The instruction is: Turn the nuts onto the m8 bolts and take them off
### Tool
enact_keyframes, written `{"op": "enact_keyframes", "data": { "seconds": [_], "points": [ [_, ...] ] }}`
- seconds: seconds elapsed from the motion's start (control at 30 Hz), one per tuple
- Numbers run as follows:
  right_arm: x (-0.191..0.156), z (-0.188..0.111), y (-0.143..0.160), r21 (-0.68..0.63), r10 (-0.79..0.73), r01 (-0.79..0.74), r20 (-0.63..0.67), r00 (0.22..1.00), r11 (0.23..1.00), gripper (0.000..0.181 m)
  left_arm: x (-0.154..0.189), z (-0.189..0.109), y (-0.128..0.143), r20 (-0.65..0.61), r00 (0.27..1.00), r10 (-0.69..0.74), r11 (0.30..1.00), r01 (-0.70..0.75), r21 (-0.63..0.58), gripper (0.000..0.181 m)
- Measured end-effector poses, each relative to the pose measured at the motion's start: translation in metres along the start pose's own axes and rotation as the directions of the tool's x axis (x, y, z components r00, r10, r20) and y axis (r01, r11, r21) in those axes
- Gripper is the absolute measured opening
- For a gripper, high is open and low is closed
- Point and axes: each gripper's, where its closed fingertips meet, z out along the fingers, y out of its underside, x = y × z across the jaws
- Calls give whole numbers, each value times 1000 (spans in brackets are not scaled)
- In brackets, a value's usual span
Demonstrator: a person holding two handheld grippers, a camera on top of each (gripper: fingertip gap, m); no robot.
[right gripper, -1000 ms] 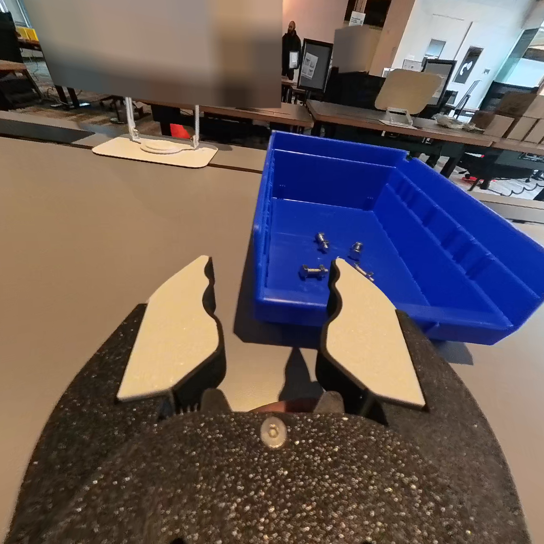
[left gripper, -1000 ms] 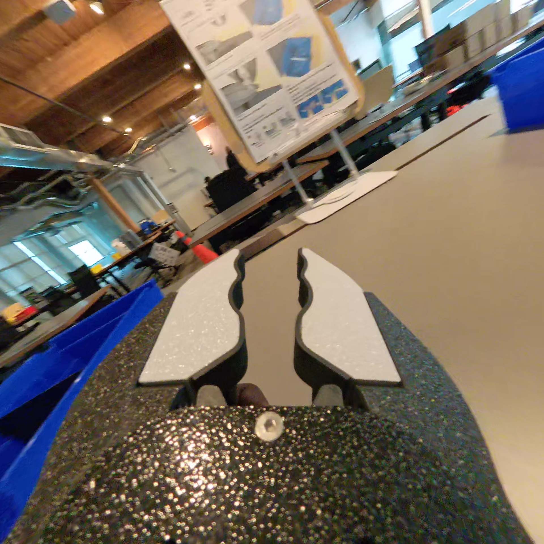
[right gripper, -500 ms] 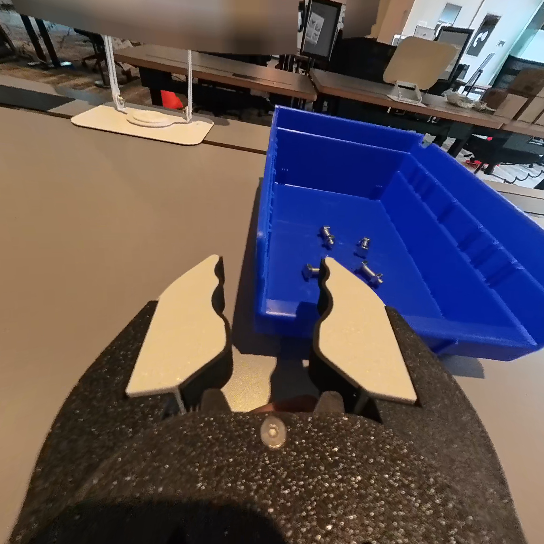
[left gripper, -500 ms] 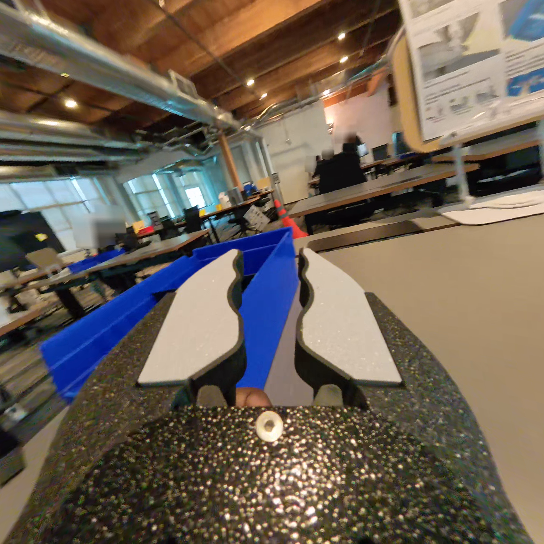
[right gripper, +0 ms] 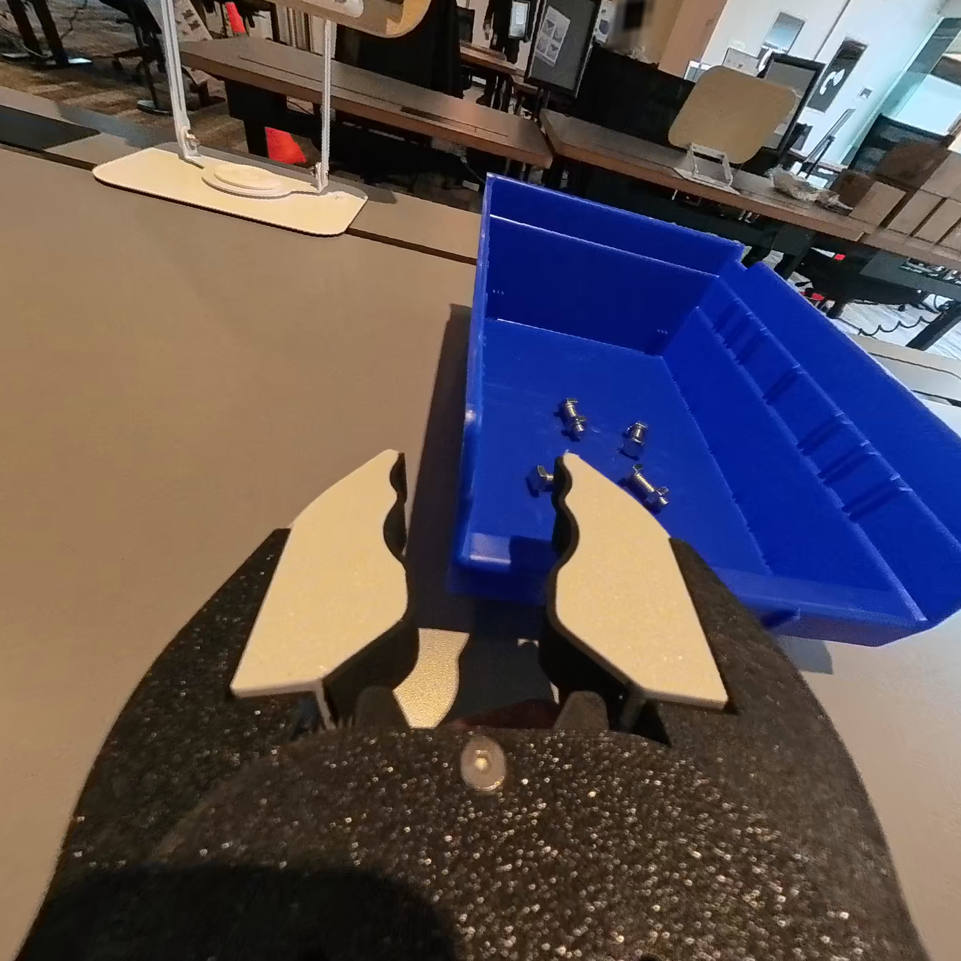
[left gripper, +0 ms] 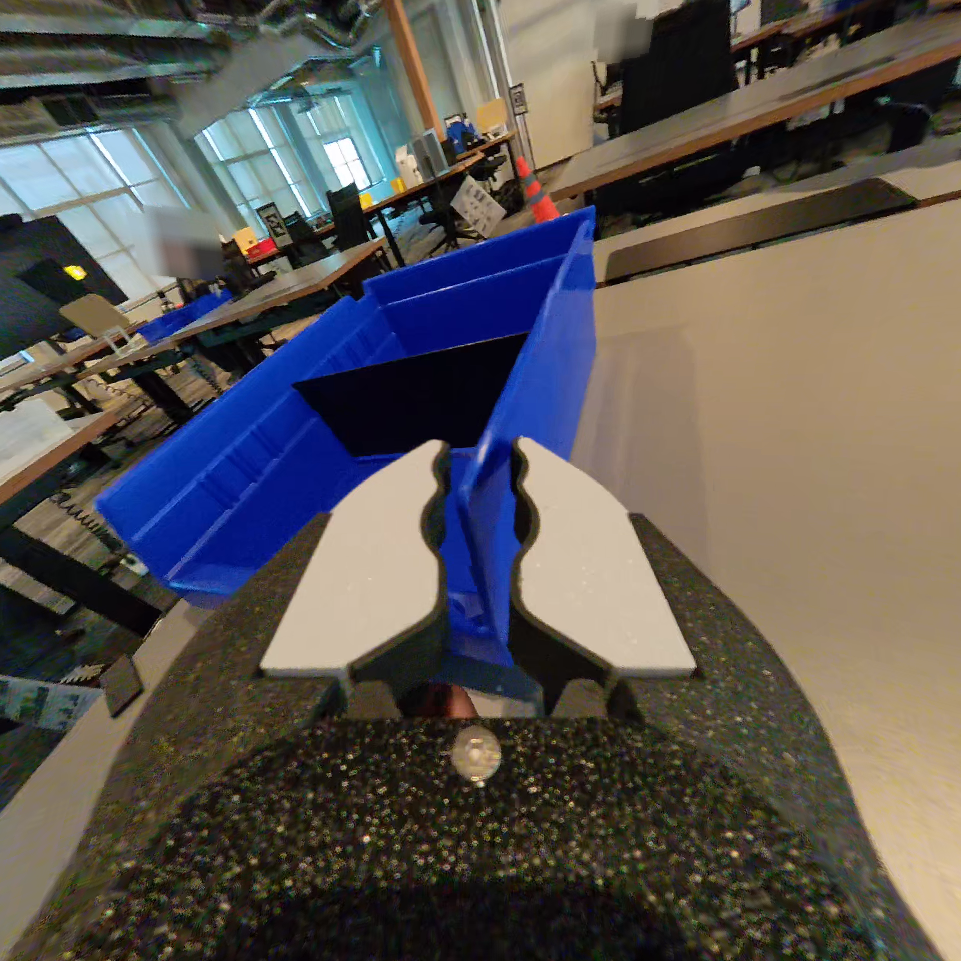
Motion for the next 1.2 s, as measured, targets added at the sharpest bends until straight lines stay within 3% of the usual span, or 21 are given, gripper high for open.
{"op": "enact_keyframes", "data": {
  "seconds": [0.07, 0.17, 0.43, 0.6, 0.73, 0.93, 1.13, 1.2],
  "points": [
    [0, -1, -1, 8, 6, -6, 5, 1000, 1000, 53, 4, 0, 0, -24, 1000, 8, 1000, -8, 0, 15],
    [1, -2, -2, 22, 25, -26, 12, 1000, 999, 49, 24, -6, -7, -199, 980, -17, 999, 27, 47, 5],
    [3, -4, -5, 42, 44, -45, 21, 999, 998, 44, 62, -23, -20, -371, 925, 87, 988, -33, 151, 8],
    [2, -5, -5, 48, 25, -26, 10, 1000, 999, 34, 91, -41, -27, -520, 842, 141, 975, -28, 219, 8],
    [4, -5, -6, 56, 24, -23, -3, 1000, 998, 25, 120, -65, -35, -659, 721, 212, 956, -13, 293, 7],
    [-1, 1, -2, 12, -29, 29, 3, 1000, 1000, 32, 155, -112, -41, -814, 485, 320, 919, 51, 392, 5],
    [-1, 10, -1, -9, -96, 96, -31, 995, 995, 5, 175, -163, -41, -893, 213, 396, 890, 151, 431, 4],
    [-1, 12, -1, -10, -103, 102, -29, 994, 995, 4, 178, -175, -41, -904, 141, 404, 888, 175, 425, 4]
  ]
}}
